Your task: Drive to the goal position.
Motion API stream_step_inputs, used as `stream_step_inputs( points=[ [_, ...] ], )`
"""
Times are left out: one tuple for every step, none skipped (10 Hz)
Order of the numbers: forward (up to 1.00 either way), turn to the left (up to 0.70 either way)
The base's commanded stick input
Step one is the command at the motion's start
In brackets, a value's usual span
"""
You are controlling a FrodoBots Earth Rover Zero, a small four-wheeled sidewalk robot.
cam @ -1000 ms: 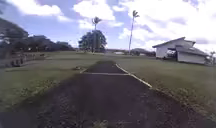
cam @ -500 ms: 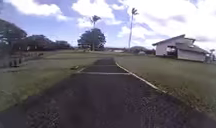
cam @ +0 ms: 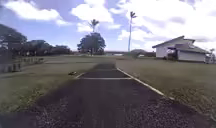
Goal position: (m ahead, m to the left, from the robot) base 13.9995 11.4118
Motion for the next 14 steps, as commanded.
stream_step_inputs(
  points=[
    [0.50,0.00],
    [0.50,0.00],
    [0.50,0.00],
    [0.50,0.00],
    [0.50,0.00],
    [0.50,0.00],
    [0.50,0.00],
    [0.50,0.00],
    [0.50,0.00],
    [0.50,0.00],
    [0.50,0.00],
    [0.50,0.00],
    [0.50,0.00],
    [0.50,0.00]
  ],
)
